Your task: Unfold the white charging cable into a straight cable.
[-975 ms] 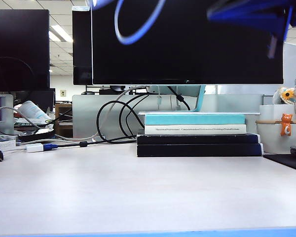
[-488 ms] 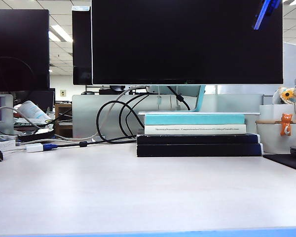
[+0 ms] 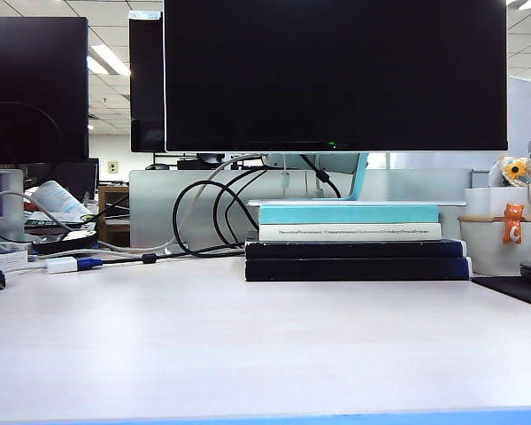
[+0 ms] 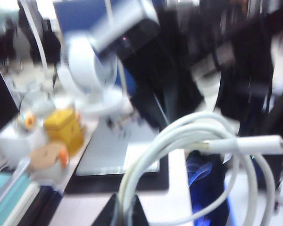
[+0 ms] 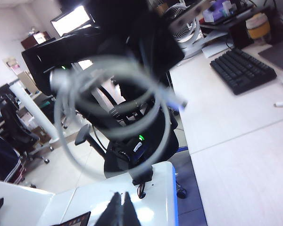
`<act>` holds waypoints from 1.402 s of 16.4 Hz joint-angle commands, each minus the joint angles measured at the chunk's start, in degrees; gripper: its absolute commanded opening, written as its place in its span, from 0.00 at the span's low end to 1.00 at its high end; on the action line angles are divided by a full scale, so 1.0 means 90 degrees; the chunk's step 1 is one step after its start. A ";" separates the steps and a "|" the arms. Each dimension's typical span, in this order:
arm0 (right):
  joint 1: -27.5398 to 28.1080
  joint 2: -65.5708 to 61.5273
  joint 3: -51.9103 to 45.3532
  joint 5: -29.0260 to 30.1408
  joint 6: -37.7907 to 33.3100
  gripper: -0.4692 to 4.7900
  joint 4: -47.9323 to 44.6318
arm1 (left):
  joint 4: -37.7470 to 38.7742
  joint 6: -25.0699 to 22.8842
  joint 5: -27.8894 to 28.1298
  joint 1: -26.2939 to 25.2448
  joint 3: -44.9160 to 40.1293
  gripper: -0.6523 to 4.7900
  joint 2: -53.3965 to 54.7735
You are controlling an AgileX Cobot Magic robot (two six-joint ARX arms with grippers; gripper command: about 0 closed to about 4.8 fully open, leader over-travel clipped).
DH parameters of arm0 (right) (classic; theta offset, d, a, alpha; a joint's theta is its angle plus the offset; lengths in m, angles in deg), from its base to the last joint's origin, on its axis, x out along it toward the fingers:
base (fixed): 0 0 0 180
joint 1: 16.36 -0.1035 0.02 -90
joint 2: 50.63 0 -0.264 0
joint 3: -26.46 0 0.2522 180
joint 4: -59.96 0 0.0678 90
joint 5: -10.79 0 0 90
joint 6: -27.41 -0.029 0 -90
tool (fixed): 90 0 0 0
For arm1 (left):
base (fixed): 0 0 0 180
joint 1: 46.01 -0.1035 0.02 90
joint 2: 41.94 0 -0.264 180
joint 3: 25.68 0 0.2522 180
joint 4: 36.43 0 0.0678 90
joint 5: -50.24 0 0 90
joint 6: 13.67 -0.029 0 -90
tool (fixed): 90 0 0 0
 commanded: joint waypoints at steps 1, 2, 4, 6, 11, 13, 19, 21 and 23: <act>-0.0041 0.0007 0.0032 -0.0007 0.0107 0.08 -0.0532 | -0.0350 0.0602 -0.0522 -0.0078 -0.0068 0.11 0.0214; -0.0151 0.0007 0.0029 -0.0051 0.0168 0.08 -0.1100 | -0.1027 0.1554 -0.1331 -0.0056 -0.0068 0.11 0.0692; -0.0262 0.0007 0.0029 -0.0051 0.0243 0.08 -0.1168 | -0.2302 0.2669 -0.1486 -0.0053 -0.0068 0.11 0.0903; -0.0274 0.0007 0.0029 -0.0058 0.0243 0.19 -0.1292 | -0.2715 0.3211 -0.1486 -0.0053 -0.0070 0.11 0.1003; -0.0418 0.0049 0.0032 -0.0158 0.0233 0.19 -0.1819 | -0.2594 0.3963 -0.1282 0.0342 -0.0070 0.11 0.1178; -0.0432 0.0056 0.0032 -0.0180 0.0236 0.19 -0.1994 | -0.2569 0.4167 -0.1275 0.0350 -0.0070 0.11 0.1175; -0.0447 0.0068 0.0032 -0.0338 0.0238 0.27 -0.2300 | -0.2220 0.4291 -0.1321 0.0697 -0.0070 0.11 0.1175; -0.0449 0.0068 0.0032 -0.0386 0.0238 0.27 -0.2314 | -0.2161 0.4289 -0.1333 0.0733 -0.0070 0.11 0.1175; -0.0449 0.0066 0.0032 -0.0461 0.0240 0.27 -0.2312 | -0.2125 0.4289 -0.1343 0.0826 -0.0070 0.11 0.1178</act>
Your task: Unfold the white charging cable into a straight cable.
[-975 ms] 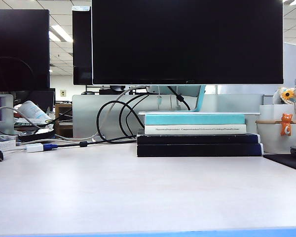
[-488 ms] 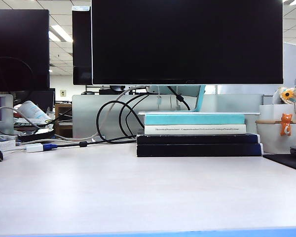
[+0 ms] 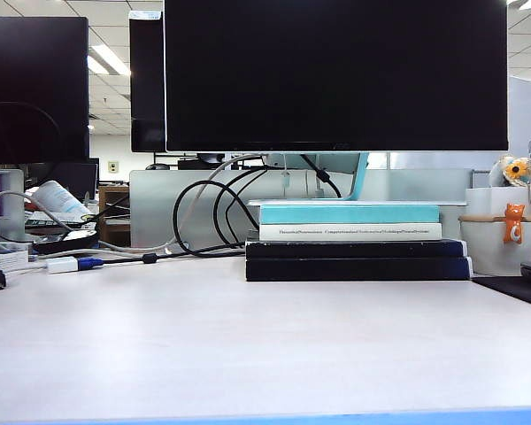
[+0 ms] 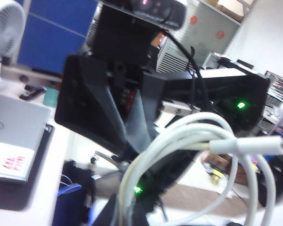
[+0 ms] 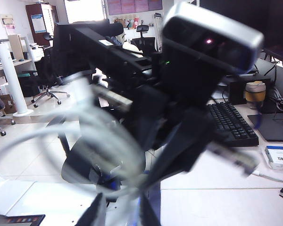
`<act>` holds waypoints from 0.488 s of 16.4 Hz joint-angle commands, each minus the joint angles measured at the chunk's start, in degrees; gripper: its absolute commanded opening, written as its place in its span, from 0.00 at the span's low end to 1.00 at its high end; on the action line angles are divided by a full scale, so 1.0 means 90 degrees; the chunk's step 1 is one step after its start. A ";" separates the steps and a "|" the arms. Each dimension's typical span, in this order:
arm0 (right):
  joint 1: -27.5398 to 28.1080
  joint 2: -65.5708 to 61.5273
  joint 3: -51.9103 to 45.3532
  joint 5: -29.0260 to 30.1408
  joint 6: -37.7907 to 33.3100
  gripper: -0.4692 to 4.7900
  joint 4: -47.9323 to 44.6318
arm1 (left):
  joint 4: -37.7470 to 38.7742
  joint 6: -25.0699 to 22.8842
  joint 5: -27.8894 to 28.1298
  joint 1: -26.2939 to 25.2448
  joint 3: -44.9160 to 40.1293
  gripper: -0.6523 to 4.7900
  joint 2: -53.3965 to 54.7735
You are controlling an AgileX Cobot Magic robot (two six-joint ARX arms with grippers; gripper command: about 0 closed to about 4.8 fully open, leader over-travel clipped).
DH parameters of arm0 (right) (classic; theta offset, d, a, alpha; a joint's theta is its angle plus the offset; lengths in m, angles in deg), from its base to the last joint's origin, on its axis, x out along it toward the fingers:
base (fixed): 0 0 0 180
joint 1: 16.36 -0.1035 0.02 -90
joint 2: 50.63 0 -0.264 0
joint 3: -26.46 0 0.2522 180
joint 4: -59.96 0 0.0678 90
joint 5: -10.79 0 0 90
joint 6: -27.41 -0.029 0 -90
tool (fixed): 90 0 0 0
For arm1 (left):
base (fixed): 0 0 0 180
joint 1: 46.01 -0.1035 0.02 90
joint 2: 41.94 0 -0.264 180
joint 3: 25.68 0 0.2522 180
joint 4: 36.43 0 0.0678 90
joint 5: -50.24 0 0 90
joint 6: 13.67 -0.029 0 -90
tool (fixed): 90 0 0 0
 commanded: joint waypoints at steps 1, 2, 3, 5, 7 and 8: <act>-0.0007 0.0017 0.0032 -0.0104 -0.0002 0.27 -0.0126 | -0.0041 0.0002 -0.0019 0.0187 0.0015 0.11 0.0051; -0.0010 0.0019 0.0032 -0.0114 -0.0005 0.27 -0.0209 | -0.0046 -0.0019 0.0175 0.0221 0.0015 0.11 0.0063; -0.0012 0.0017 0.0032 -0.0109 -0.0007 0.27 -0.0238 | -0.0138 -0.0007 0.0260 0.0233 0.0015 0.11 0.0124; -0.0015 0.0015 0.0032 -0.0092 -0.0029 0.27 -0.0236 | -0.0163 -0.0019 0.0359 0.0240 0.0015 0.11 0.0129; -0.0015 0.0017 0.0032 -0.0087 -0.0039 0.27 -0.0233 | -0.0282 -0.0010 0.0423 0.0250 0.0015 0.11 0.0129; -0.0015 0.0017 0.0032 -0.0092 -0.0053 0.27 -0.0236 | -0.0284 -0.0015 0.0427 0.0250 0.0015 0.11 0.0131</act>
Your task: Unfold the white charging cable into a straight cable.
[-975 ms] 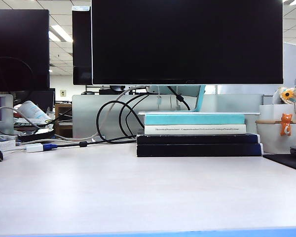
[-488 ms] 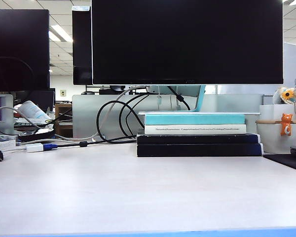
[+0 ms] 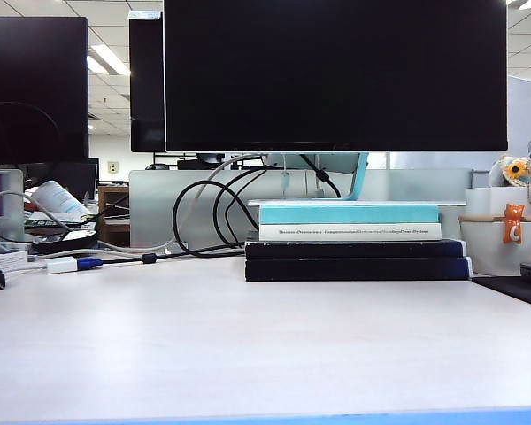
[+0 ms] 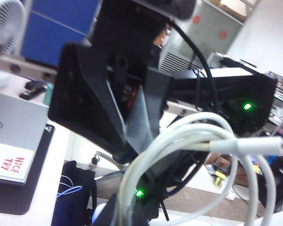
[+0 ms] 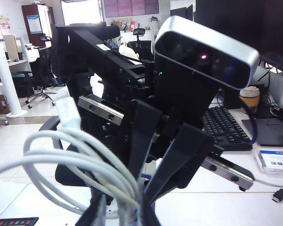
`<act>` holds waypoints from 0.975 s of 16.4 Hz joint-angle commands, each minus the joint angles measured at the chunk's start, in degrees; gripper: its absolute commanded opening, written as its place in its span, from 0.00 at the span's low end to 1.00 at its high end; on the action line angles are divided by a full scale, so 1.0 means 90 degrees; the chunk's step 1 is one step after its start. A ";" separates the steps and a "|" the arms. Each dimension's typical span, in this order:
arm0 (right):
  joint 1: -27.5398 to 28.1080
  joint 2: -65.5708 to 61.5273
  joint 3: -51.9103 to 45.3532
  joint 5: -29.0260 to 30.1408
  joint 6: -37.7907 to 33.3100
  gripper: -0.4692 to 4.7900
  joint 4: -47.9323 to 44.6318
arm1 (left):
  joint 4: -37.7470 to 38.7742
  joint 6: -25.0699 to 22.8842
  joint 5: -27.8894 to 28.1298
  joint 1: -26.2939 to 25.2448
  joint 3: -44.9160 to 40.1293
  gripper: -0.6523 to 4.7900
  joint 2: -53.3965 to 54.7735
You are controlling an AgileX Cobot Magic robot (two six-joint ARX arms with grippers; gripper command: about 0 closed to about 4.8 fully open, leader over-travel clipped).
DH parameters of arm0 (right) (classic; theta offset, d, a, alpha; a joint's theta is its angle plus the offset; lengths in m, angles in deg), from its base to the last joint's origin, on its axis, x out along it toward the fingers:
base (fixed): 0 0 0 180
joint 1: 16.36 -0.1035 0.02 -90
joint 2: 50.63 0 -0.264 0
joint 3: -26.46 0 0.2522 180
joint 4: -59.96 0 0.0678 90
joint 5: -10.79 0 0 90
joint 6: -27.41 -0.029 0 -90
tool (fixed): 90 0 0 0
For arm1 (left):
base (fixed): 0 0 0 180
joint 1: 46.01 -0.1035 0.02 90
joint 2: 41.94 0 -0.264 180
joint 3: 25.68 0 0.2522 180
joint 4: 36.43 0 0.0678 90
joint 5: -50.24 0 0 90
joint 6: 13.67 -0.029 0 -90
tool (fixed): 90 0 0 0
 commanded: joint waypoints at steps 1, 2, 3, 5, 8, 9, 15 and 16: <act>-0.0007 0.0015 0.0032 -0.0012 -0.0046 0.27 -0.0075 | -0.0160 0.0010 0.0007 0.0005 0.0015 0.11 -0.0012; -0.0007 0.0015 0.0032 -0.0019 -0.0046 0.27 -0.0075 | -0.0160 0.0024 0.0005 0.0005 0.0015 0.11 -0.0012; -0.0005 0.0015 0.0032 -0.0019 -0.0046 0.27 -0.0075 | -0.0163 0.0061 0.0000 0.0010 0.0015 0.11 -0.0012; -0.0005 0.0015 0.0032 -0.0019 -0.0046 0.27 -0.0075 | -0.0160 0.0306 -0.0163 0.0012 0.0015 0.11 -0.0012; -0.0005 0.0015 0.0029 -0.0017 -0.0044 0.27 -0.0073 | -0.0160 0.0488 -0.0182 0.0012 0.0015 0.11 -0.0012; -0.0005 0.0015 0.0029 -0.0017 -0.0044 0.27 -0.0073 | -0.0187 0.0571 -0.0182 0.0012 0.0015 0.11 -0.0012; -0.0005 0.0015 0.0029 0.0027 -0.0053 0.27 -0.0058 | -0.0209 0.0753 -0.0141 0.0381 0.0015 0.11 0.0024; -0.0005 0.0015 0.0029 0.0168 -0.0056 0.27 -0.0049 | -0.0075 0.0692 -0.0165 0.0265 0.0015 0.11 0.0024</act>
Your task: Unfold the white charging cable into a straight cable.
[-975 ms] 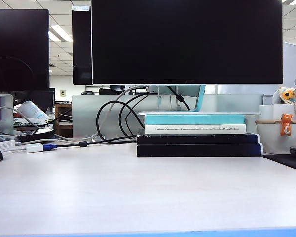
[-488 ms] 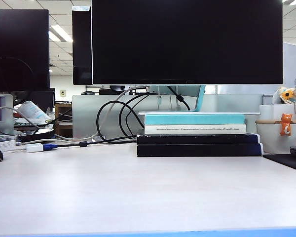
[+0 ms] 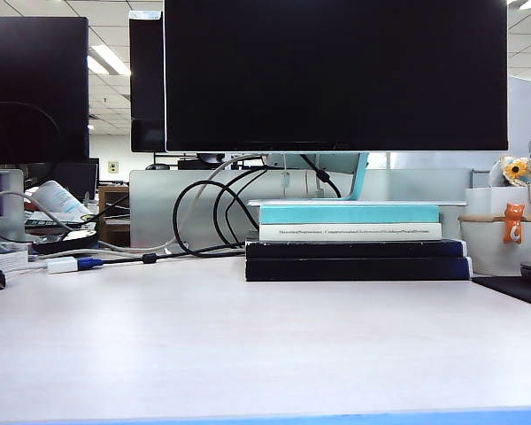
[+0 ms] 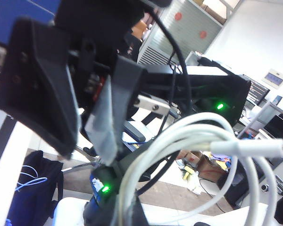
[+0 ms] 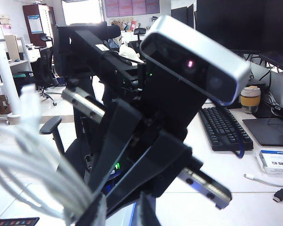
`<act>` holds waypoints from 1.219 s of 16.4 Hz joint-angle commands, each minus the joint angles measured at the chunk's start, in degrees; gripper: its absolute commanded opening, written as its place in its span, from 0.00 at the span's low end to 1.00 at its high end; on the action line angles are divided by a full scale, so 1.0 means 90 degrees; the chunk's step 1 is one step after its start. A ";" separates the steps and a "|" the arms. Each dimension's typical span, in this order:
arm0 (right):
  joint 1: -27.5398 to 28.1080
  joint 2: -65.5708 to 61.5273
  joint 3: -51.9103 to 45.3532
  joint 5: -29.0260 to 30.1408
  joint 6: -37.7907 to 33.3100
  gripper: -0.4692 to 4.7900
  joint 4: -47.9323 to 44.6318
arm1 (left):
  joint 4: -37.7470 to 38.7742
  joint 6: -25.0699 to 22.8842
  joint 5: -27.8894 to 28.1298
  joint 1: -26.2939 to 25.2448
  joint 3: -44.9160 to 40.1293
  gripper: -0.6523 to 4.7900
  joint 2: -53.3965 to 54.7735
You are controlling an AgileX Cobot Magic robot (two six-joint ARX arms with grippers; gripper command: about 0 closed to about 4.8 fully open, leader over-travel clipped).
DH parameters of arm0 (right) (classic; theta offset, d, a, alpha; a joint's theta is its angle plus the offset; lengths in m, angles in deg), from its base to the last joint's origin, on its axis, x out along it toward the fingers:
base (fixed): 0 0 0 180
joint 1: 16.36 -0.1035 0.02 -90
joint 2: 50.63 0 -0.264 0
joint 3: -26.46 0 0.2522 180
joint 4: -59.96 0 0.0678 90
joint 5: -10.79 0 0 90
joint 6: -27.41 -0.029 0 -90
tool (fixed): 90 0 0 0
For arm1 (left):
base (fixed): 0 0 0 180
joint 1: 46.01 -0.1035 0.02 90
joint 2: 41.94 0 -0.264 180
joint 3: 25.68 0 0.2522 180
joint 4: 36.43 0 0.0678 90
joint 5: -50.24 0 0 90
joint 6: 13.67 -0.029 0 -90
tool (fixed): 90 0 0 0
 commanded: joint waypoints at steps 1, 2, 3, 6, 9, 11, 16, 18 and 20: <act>-0.0002 0.0017 0.0029 0.0197 -0.0036 0.27 -0.0041 | 0.0386 -0.0090 -0.0041 -0.0270 0.0015 0.11 -0.0015; -0.0002 0.0017 0.0029 0.0194 -0.0034 0.27 -0.0041 | 0.0449 -0.0126 -0.0136 -0.0350 0.0015 0.11 -0.0015; -0.0002 0.0017 0.0027 0.0197 -0.0034 0.27 -0.0041 | 0.0372 -0.0090 -0.0185 -0.0379 0.0017 0.11 -0.0017; -0.0002 0.0017 0.0019 0.0301 -0.0029 0.27 -0.0041 | 0.0282 -0.0027 -0.0185 -0.0374 0.0017 0.11 -0.0017; -0.0002 0.0017 0.0019 0.0316 -0.0029 0.27 -0.0017 | -0.0170 0.0223 -0.0180 -0.0372 0.0017 0.11 -0.0015; -0.0002 0.0015 0.0019 0.0299 -0.0027 0.27 -0.0017 | -0.0221 0.0265 -0.0158 -0.0369 0.0017 0.11 -0.0015; -0.0002 -0.0027 0.0017 0.0294 -0.0024 0.32 -0.0015 | -0.0007 0.0403 -0.0257 -0.0364 0.0017 0.11 -0.0015; -0.0002 -0.0034 0.0017 0.0291 -0.0024 0.32 -0.0015 | 0.0010 0.0427 -0.0282 -0.0364 0.0015 0.11 -0.0015; -0.0002 -0.0034 0.0017 0.0272 -0.0022 0.32 -0.0017 | 0.0010 0.0459 -0.0279 -0.0359 0.0015 0.11 -0.0015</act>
